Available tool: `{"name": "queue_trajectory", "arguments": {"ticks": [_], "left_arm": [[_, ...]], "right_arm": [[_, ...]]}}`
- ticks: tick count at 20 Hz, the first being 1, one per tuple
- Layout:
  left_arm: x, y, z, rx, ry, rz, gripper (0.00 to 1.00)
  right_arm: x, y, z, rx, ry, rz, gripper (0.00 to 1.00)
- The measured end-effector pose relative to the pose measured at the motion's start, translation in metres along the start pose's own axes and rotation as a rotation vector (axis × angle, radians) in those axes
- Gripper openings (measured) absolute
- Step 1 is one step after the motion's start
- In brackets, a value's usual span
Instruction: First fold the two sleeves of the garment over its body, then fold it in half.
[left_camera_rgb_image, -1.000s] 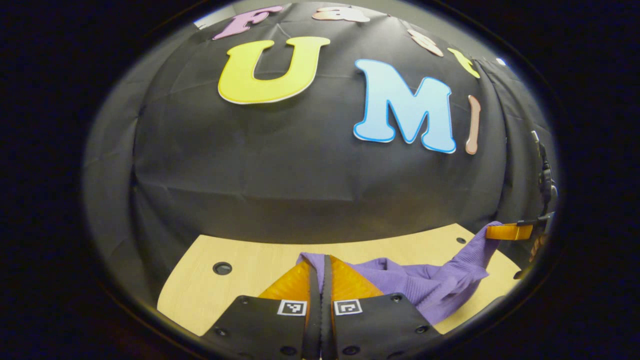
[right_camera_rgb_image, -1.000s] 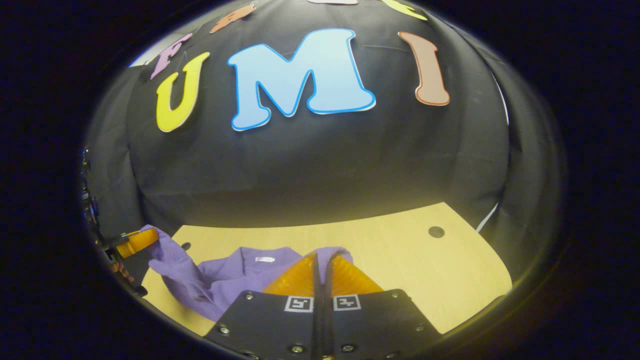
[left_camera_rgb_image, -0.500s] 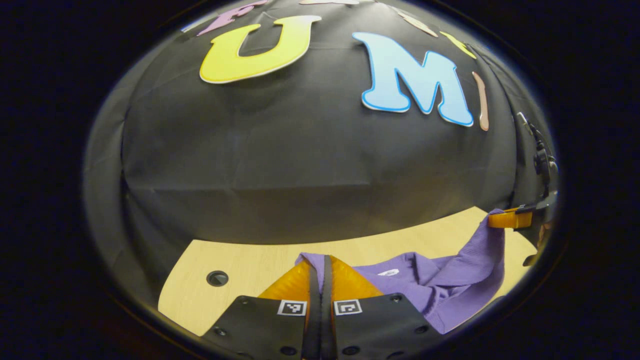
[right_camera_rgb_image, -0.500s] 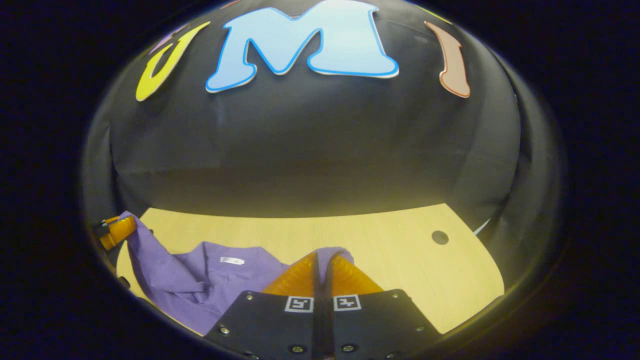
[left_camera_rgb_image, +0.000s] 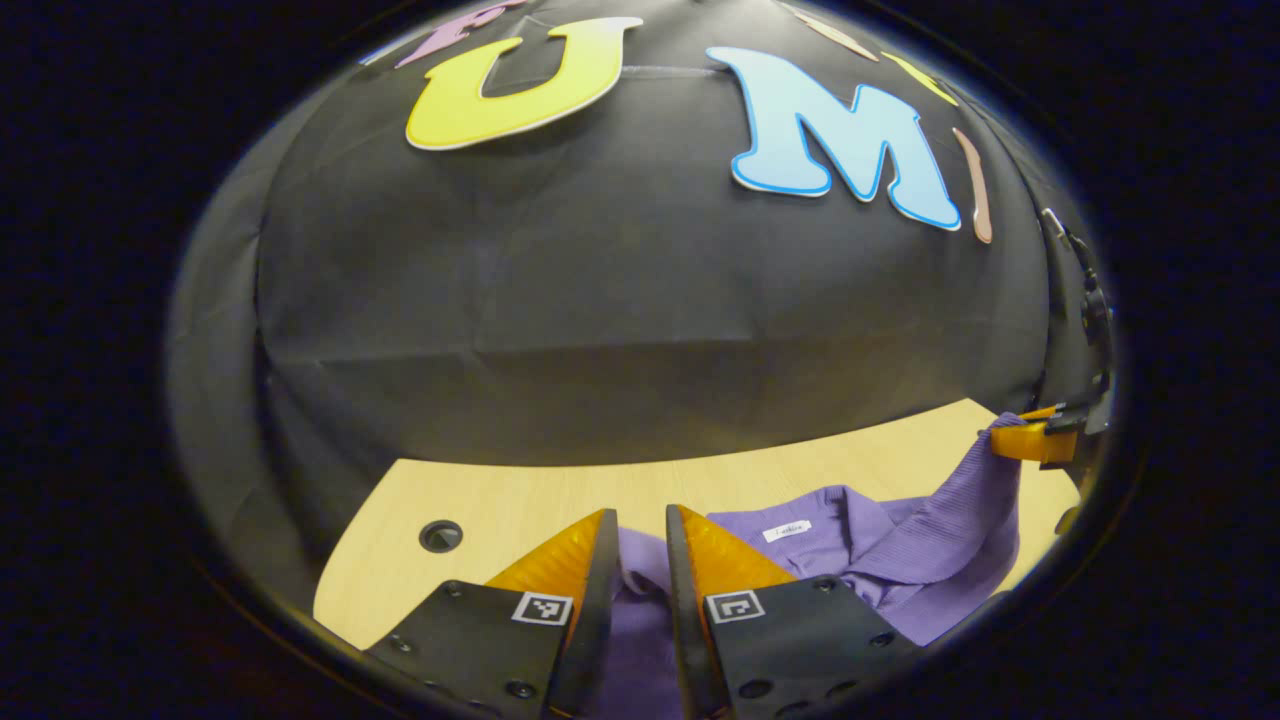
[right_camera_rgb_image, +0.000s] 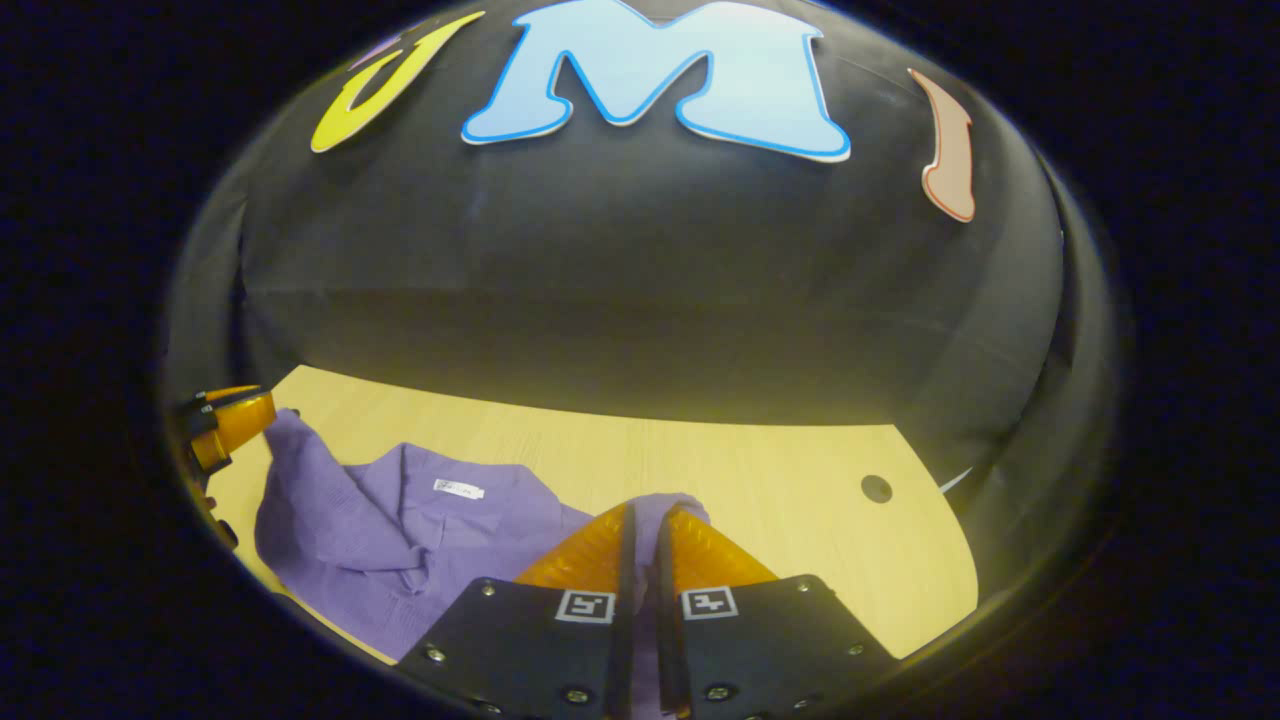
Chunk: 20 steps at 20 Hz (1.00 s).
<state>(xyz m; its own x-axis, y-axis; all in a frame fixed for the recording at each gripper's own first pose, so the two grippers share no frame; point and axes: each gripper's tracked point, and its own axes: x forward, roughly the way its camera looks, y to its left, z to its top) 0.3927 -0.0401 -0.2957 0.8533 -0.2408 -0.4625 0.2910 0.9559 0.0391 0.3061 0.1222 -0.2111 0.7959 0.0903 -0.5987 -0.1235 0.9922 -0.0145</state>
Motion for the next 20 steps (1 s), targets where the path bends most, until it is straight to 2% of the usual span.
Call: {"name": "queue_trajectory", "arguments": {"ticks": [2, 3, 4, 5, 7, 9, 11, 13, 17, 20], "left_arm": [[-0.012, -0.004, 0.008, 0.011, -0.021, 0.006, 0.36], [-0.019, -0.006, 0.012, 0.018, -0.030, 0.013, 0.48], [-0.024, -0.008, 0.015, 0.025, -0.040, 0.017, 0.55], [-0.031, -0.010, 0.020, 0.027, -0.050, 0.019, 0.68], [-0.048, -0.014, 0.031, 0.024, -0.080, 0.023, 0.81], [-0.068, -0.020, 0.044, 0.022, -0.118, 0.023, 0.89], [-0.090, -0.026, 0.057, 0.025, -0.158, 0.028, 0.93], [-0.115, -0.035, 0.068, 0.022, -0.191, 0.032, 0.94], [-0.163, -0.058, 0.080, -0.004, -0.247, 0.029, 0.94], [-0.199, -0.078, 0.090, -0.010, -0.288, 0.024, 0.94]], "right_arm": [[-0.010, -0.002, 0.007, -0.031, -0.025, -0.002, 0.25], [-0.015, -0.003, 0.009, -0.039, -0.034, -0.004, 0.33], [-0.020, -0.003, 0.011, -0.045, -0.045, -0.002, 0.34], [-0.027, -0.003, 0.016, -0.046, -0.059, 0.002, 0.42], [-0.042, -0.004, 0.022, -0.046, -0.089, 0.006, 0.53], [-0.063, -0.007, 0.032, -0.029, -0.134, 0.002, 0.58], [-0.085, -0.010, 0.039, 0.004, -0.184, 0.000, 0.57], [-0.111, -0.012, 0.044, 0.029, -0.226, 0.013, 0.83], [-0.163, -0.015, 0.054, 0.072, -0.307, 0.040, 0.84], [-0.206, -0.022, 0.055, 0.084, -0.362, 0.033, 0.86]]}}
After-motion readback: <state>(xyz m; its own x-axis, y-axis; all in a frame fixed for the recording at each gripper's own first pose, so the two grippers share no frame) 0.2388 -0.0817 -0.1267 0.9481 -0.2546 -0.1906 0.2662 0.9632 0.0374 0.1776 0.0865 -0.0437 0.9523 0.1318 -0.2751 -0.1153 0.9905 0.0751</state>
